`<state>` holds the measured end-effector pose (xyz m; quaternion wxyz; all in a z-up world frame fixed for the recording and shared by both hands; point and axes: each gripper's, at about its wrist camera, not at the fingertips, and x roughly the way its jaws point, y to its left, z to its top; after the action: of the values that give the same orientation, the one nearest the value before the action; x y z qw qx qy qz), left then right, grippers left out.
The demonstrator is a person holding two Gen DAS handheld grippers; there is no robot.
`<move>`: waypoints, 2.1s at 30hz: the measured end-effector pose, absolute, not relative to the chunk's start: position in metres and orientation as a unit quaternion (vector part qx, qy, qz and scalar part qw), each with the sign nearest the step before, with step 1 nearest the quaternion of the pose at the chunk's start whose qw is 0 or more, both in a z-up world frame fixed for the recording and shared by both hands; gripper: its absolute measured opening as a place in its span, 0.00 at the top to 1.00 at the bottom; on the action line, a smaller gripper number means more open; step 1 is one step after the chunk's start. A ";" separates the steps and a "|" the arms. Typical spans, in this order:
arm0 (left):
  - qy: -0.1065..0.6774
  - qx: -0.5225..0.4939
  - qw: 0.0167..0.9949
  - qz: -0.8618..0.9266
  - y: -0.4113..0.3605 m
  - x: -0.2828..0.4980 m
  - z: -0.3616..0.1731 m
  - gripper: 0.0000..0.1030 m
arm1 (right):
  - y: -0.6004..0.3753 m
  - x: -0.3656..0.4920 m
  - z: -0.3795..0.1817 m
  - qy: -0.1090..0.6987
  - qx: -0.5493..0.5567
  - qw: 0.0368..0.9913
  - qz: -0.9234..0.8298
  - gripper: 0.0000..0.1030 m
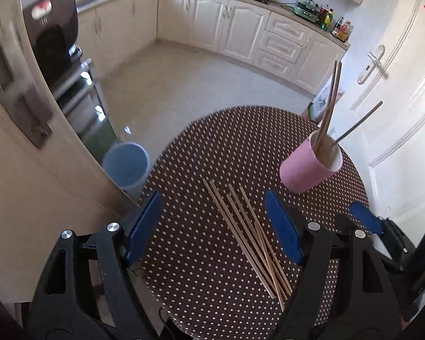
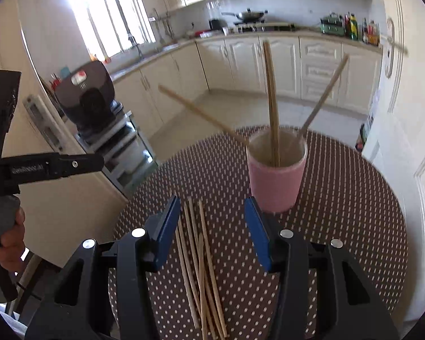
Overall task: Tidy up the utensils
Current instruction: 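Move the left tool back over the chopstick pile while the right tool follows, then close the left tool on a chopstick while the right tool grasps another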
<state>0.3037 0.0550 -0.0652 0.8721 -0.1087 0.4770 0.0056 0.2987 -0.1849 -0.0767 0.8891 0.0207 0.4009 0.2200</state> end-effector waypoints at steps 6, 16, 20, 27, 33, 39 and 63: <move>0.518 -0.119 0.847 -0.004 0.056 0.308 -0.106 0.27 | -0.169 0.300 -0.101 0.436 0.005 0.871 0.227 0.56; 0.559 -0.142 0.817 0.015 0.062 0.308 -0.146 0.27 | -0.150 0.318 -0.149 0.511 -0.041 0.826 0.232 0.60; 0.567 -0.144 0.811 0.022 0.062 0.312 -0.155 0.27 | -0.148 0.322 -0.167 0.536 -0.065 0.806 0.241 0.65; 0.577 -0.147 0.803 0.027 0.060 0.317 -0.163 0.27 | -0.141 0.328 -0.187 0.554 -0.085 0.788 0.256 0.72; 0.585 -0.151 0.796 0.035 0.061 0.317 -0.168 0.27 | -0.128 0.337 -0.196 0.567 -0.100 0.772 0.271 0.75; 0.591 -0.153 0.791 0.043 0.063 0.319 -0.174 0.27 | -0.111 0.350 -0.198 0.561 -0.116 0.773 0.273 0.82; 0.639 -0.152 0.751 0.075 0.048 0.369 -0.219 0.43 | -0.132 0.363 -0.199 0.568 -0.075 0.766 0.292 0.96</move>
<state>0.3695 0.0481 -0.2192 0.7507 -0.1515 0.6386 0.0750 0.3627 -0.1319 -0.1993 0.7660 -0.0755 0.5675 0.2922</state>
